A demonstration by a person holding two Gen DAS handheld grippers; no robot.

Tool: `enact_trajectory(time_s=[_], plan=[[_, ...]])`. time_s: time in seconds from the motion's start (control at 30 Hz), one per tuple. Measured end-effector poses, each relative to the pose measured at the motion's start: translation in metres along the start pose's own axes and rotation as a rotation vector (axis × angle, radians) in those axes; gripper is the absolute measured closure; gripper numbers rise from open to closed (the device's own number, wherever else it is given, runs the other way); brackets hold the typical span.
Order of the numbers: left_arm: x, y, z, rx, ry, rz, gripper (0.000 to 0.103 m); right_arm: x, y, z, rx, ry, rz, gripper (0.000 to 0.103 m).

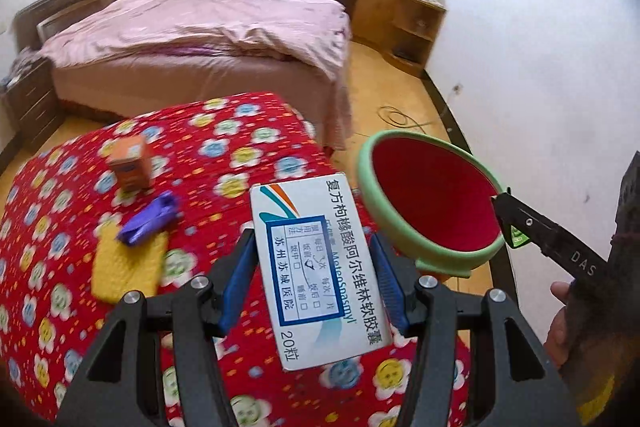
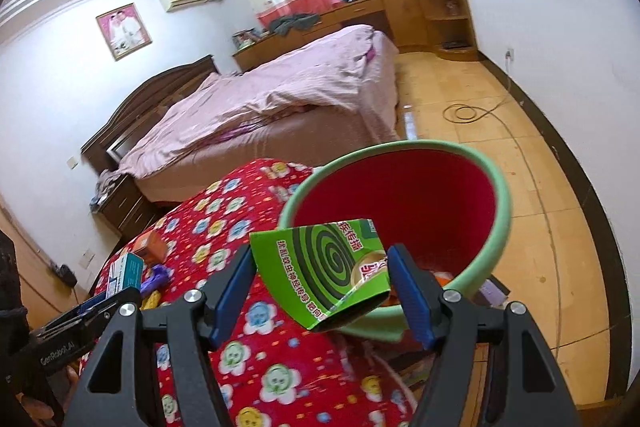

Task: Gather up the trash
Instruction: 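Carry the white box and green box over the red bucket, then open the right tool to drop the green box into the bucket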

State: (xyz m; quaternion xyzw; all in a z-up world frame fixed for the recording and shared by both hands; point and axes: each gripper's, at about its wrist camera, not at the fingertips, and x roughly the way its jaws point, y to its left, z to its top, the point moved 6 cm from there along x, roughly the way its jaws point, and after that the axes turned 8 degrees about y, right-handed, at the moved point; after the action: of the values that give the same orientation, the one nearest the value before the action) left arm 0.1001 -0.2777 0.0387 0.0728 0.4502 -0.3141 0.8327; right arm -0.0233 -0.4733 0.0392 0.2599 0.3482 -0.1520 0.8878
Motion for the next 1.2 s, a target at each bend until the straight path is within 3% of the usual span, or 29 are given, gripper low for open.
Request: enact_trajectory(time_s=[0.73, 1.2], plan=[[0.092, -0.078, 0.036, 0.106, 0.089, -0.076, 0.045, 0.041, -0.064, 0.029, 0.074, 0.016, -0.024, 0.033], [0.105, -0.091, 0.042, 0.121, 0.082, -0.078, 0.039, 0.051, -0.079, 0.035, 0.099, 0.025, -0.031, 0.031]])
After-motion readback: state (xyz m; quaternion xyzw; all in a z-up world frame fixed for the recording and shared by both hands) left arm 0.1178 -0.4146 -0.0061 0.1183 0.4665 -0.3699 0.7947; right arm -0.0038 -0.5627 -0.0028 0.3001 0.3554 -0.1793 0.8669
